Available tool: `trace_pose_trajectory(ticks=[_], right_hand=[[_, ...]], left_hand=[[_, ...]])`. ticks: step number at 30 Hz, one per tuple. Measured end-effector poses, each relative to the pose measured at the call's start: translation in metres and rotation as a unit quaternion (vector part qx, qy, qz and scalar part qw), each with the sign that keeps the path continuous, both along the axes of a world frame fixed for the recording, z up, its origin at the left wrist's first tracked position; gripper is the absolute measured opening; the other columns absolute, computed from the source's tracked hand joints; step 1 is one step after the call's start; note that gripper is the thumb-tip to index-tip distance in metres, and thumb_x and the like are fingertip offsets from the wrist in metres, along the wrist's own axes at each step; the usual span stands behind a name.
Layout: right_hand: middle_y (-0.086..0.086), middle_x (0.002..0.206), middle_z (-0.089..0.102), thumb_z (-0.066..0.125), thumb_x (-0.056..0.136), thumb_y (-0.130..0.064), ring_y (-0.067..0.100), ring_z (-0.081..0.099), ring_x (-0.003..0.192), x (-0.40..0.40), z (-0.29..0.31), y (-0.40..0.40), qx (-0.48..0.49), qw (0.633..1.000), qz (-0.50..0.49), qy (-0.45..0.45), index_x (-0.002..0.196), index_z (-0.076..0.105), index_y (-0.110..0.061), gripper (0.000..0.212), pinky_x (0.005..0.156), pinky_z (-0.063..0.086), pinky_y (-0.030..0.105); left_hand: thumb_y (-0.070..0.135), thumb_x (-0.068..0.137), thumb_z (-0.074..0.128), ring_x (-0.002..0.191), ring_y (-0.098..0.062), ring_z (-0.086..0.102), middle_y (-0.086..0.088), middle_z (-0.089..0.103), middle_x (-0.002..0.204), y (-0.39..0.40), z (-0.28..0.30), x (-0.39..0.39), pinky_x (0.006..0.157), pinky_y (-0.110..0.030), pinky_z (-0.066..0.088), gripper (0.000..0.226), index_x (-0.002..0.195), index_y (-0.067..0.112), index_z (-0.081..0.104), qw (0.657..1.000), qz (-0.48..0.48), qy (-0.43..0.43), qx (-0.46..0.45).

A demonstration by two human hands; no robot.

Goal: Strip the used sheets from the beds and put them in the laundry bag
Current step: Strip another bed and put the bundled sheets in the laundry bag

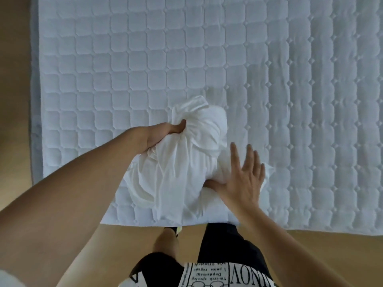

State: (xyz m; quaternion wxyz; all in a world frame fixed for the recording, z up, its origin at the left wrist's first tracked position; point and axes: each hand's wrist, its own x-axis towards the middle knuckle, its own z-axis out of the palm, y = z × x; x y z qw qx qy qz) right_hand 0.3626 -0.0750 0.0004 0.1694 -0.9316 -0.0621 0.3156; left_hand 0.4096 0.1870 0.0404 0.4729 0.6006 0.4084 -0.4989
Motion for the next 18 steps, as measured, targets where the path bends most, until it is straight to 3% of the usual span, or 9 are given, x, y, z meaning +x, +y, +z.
trace_pose_trajectory(ticks=[2,5,6,8,10,13,16,18], right_hand=[[0.007,0.171,-0.011,0.066,0.061,-0.088,0.029,-0.004,0.158,-0.03,0.007,-0.001,0.002,0.983,-0.182,0.032,0.163,-0.001,-0.033,0.134,0.127,0.004,0.052],[0.005,0.172,0.0,0.078,0.067,-0.076,0.03,0.009,0.158,-0.062,0.009,0.012,0.087,0.875,-0.444,0.172,0.164,0.004,-0.03,0.13,0.124,0.02,0.054],[0.003,0.171,0.001,0.08,0.071,-0.07,0.03,0.013,0.157,-0.067,0.006,0.019,0.132,0.841,-0.491,0.184,0.164,0.005,-0.033,0.125,0.122,0.023,0.053],[-0.001,0.17,-0.001,0.082,0.074,-0.065,0.032,0.022,0.154,-0.07,0.002,0.033,0.174,0.81,-0.537,0.157,0.162,0.007,-0.042,0.118,0.12,0.029,0.052],[-0.003,0.168,0.002,0.082,0.071,-0.067,0.034,0.03,0.15,-0.068,-0.003,0.042,0.179,0.808,-0.549,0.118,0.16,0.014,-0.047,0.114,0.119,0.035,0.053],[0.0,0.165,0.012,0.079,0.066,-0.077,0.038,0.036,0.145,-0.056,-0.002,0.054,0.152,0.834,-0.524,0.088,0.157,0.021,-0.045,0.113,0.116,0.039,0.057],[0.006,0.166,0.013,0.076,0.069,-0.078,0.044,0.036,0.144,-0.036,0.008,0.07,0.099,0.863,-0.49,0.066,0.16,0.019,-0.04,0.113,0.116,0.038,0.056],[0.01,0.168,0.009,0.074,0.072,-0.077,0.046,0.032,0.144,-0.019,0.016,0.082,0.07,0.882,-0.463,0.064,0.161,0.018,-0.036,0.113,0.116,0.034,0.055]], left_hand=[[0.076,0.091,0.047,0.086,-0.018,0.076,0.001,0.08,0.088,0.0,-0.003,-0.001,0.074,-0.033,0.056,0.058,0.113,0.027,0.068,0.999,0.026,-0.022,0.006],[0.069,0.096,0.05,0.084,-0.02,0.073,-0.002,0.077,0.094,-0.003,-0.011,-0.001,0.068,-0.031,0.054,0.054,0.118,0.022,0.066,0.996,0.062,-0.043,0.038],[0.068,0.097,0.05,0.087,-0.019,0.071,-0.001,0.074,0.099,-0.002,-0.017,-0.002,0.071,-0.032,0.054,0.055,0.124,0.022,0.065,0.995,0.058,-0.054,0.054],[0.075,0.094,0.048,0.099,-0.022,0.068,-0.002,0.071,0.116,-0.001,-0.023,-0.001,0.088,-0.036,0.055,0.068,0.135,0.022,0.062,0.992,0.018,-0.08,0.096],[0.082,0.091,0.038,0.111,-0.028,0.065,-0.006,0.068,0.126,0.007,-0.023,0.001,0.102,-0.041,0.05,0.08,0.138,0.022,0.062,0.972,-0.082,-0.111,0.19],[0.072,0.1,0.024,0.128,-0.038,0.054,-0.015,0.057,0.141,0.027,-0.019,0.007,0.106,-0.046,0.044,0.074,0.148,0.022,0.051,0.899,-0.242,-0.171,0.323],[0.064,0.104,0.028,0.141,-0.041,0.041,-0.015,0.041,0.156,0.048,-0.015,0.014,0.114,-0.051,0.035,0.065,0.158,0.029,0.034,0.875,-0.253,-0.243,0.334],[0.07,0.099,0.033,0.149,-0.035,0.034,-0.011,0.031,0.164,0.054,-0.014,0.02,0.12,-0.047,0.029,0.071,0.161,0.036,0.025,0.901,-0.189,-0.285,0.269]])
